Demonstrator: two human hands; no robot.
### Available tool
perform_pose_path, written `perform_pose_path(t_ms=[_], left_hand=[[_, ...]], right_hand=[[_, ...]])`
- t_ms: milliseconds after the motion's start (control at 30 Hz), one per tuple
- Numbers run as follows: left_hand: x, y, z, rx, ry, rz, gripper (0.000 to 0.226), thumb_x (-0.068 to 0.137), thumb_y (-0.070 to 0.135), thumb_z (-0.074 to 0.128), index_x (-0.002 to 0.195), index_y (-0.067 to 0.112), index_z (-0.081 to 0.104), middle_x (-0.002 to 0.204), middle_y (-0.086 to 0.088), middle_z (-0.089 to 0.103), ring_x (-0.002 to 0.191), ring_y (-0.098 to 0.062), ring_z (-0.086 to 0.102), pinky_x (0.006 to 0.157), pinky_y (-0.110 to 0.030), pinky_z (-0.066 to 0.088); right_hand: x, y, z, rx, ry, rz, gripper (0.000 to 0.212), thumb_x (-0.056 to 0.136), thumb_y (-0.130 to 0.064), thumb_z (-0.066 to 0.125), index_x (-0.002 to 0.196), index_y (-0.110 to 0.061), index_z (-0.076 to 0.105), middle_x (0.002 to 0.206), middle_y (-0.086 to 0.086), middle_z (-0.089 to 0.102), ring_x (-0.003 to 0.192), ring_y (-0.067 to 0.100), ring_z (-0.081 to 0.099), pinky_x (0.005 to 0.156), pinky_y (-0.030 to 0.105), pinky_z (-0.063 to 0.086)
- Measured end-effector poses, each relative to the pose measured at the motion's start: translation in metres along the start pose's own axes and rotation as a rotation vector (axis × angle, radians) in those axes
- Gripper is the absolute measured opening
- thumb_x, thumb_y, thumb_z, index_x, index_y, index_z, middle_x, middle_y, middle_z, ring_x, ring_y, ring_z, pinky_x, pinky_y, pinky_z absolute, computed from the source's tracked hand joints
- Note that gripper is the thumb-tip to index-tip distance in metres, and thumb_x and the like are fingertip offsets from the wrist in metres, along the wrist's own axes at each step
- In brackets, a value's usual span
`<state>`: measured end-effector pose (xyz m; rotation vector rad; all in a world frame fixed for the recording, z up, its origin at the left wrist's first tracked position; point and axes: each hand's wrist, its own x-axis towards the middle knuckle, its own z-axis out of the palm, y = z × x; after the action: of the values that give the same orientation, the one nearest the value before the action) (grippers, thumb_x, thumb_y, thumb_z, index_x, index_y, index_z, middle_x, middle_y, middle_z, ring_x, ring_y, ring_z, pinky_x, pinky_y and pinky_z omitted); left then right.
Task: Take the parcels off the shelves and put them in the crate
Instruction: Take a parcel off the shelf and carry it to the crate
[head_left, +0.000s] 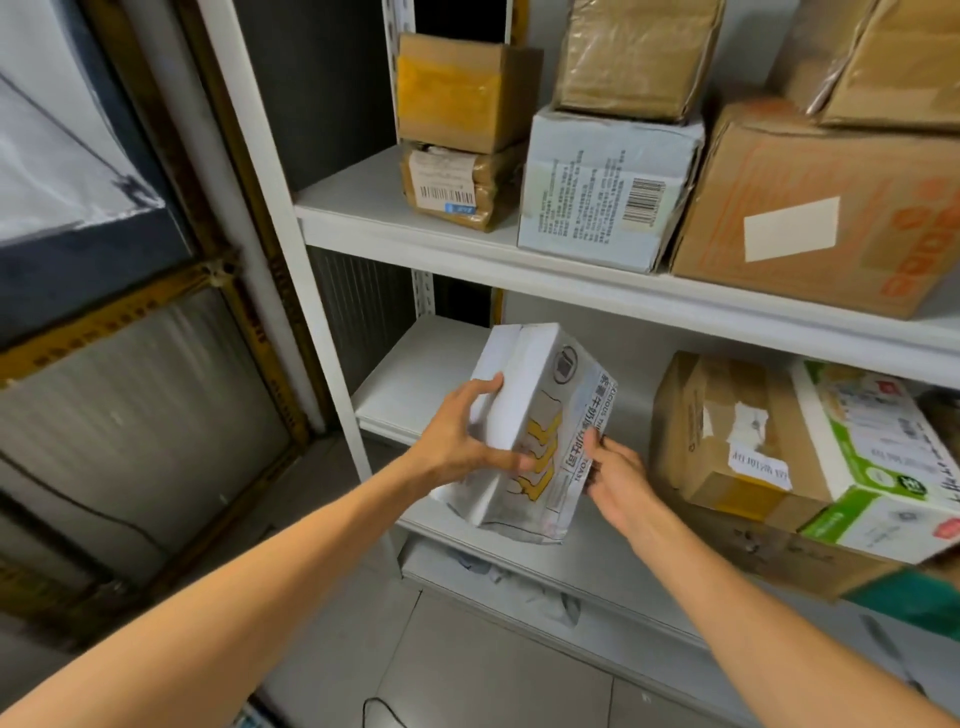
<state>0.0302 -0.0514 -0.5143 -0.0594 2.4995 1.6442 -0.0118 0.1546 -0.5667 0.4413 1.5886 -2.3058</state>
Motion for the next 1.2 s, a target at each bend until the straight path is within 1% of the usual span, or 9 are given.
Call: perform_pose_path(t_ms=[133,233,433,567,667,900,967,1100,1200], left_hand=[[0.011,0.007,0.011,0.165,0.063,0.1,0.093,0.064,0.034,0.088,0.138,0.042,0.032,0.14,0.002,0.024,0.126,-0.022,0.031,0.101,-0.036,0.043],[0.017,0.001,0.003,0.077,0.056,0.028,0.084,0.07,0.032,0.083,0.139,0.041,0.037,0.132,0.003,0.037,0.116,-0.022,0.047,0.079,-0.027,0.054],[0.026,-0.018,-0.015,-1.147,-0.139,-0.332,0.041,0.08,0.029,0.054,0.106,0.001,0.068,0.103,-0.022,0.07,0.084,-0.034,0.07,0.074,-0.042,0.059],[0.033,-0.017,-0.014,-1.008,-0.217,-0.329,0.056,0.084,0.056,0.045,0.113,0.011,0.065,0.106,-0.019,0.068,0.094,-0.035,0.065,0.089,-0.045,0.048],[0.037,-0.012,-0.021,-0.833,-0.259,-0.37,0.103,0.07,0.09,0.026,0.132,0.013,0.057,0.122,-0.021,0.057,0.105,-0.036,0.053,0.089,-0.046,0.044],[0.035,0.014,-0.022,-0.519,-0.177,-0.431,0.108,0.059,0.092,0.024,0.143,0.026,0.042,0.123,-0.019,0.052,0.11,-0.03,0.051,0.093,-0.037,0.042],[0.036,0.015,-0.028,-0.52,-0.135,-0.414,0.103,0.061,0.092,0.023,0.131,0.023,0.053,0.118,-0.016,0.056,0.107,-0.029,0.053,0.085,-0.038,0.044],[0.039,0.011,-0.038,-0.564,-0.12,-0.33,0.107,0.06,0.09,0.033,0.129,0.011,0.056,0.126,-0.02,0.062,0.117,-0.038,0.058,0.099,-0.05,0.045],[0.042,0.008,-0.037,-0.533,-0.067,-0.28,0.076,0.077,0.07,0.054,0.121,0.008,0.063,0.115,-0.02,0.067,0.107,-0.036,0.065,0.099,-0.048,0.047]], right_hand=[[0.008,-0.002,0.0,0.054,0.038,0.06,0.021,0.102,-0.012,0.042,0.101,-0.009,0.063,0.112,0.013,0.067,0.095,0.026,0.064,0.076,0.042,0.052],[0.005,-0.013,0.001,-0.038,0.031,0.039,0.014,0.098,-0.015,0.052,0.102,-0.009,0.064,0.118,0.017,0.066,0.09,0.024,0.065,0.075,0.04,0.053],[-0.012,-0.032,0.01,-0.169,-0.251,-0.07,0.055,0.069,-0.047,0.07,0.123,-0.047,0.059,0.119,-0.023,0.065,0.105,0.003,0.062,0.079,0.032,0.054],[-0.009,-0.042,0.017,-0.141,-0.146,-0.131,0.057,0.077,-0.04,0.068,0.132,-0.033,0.056,0.119,-0.008,0.068,0.107,0.008,0.064,0.089,0.027,0.052],[-0.009,-0.053,0.018,-0.262,-0.101,-0.065,0.039,0.09,-0.056,0.049,0.114,-0.03,0.066,0.107,0.0,0.071,0.102,0.018,0.063,0.07,0.029,0.053],[0.001,-0.058,0.009,-0.546,-0.114,-0.024,0.067,0.09,-0.071,0.018,0.118,-0.026,0.06,0.112,0.009,0.061,0.095,0.021,0.057,0.072,0.03,0.045],[0.005,-0.06,0.009,-0.512,-0.113,-0.011,0.073,0.087,-0.073,0.03,0.132,-0.021,0.055,0.121,0.015,0.058,0.107,0.026,0.056,0.088,0.037,0.046],[0.008,-0.061,0.015,-0.407,-0.061,0.081,0.08,0.071,-0.079,0.05,0.081,-0.003,0.071,0.075,0.017,0.066,0.079,0.03,0.058,0.081,0.04,0.045],[0.009,-0.047,0.026,-0.255,-0.089,0.058,0.066,0.065,-0.064,0.068,0.101,-0.008,0.072,0.089,0.018,0.072,0.081,0.03,0.067,0.076,0.04,0.054]])
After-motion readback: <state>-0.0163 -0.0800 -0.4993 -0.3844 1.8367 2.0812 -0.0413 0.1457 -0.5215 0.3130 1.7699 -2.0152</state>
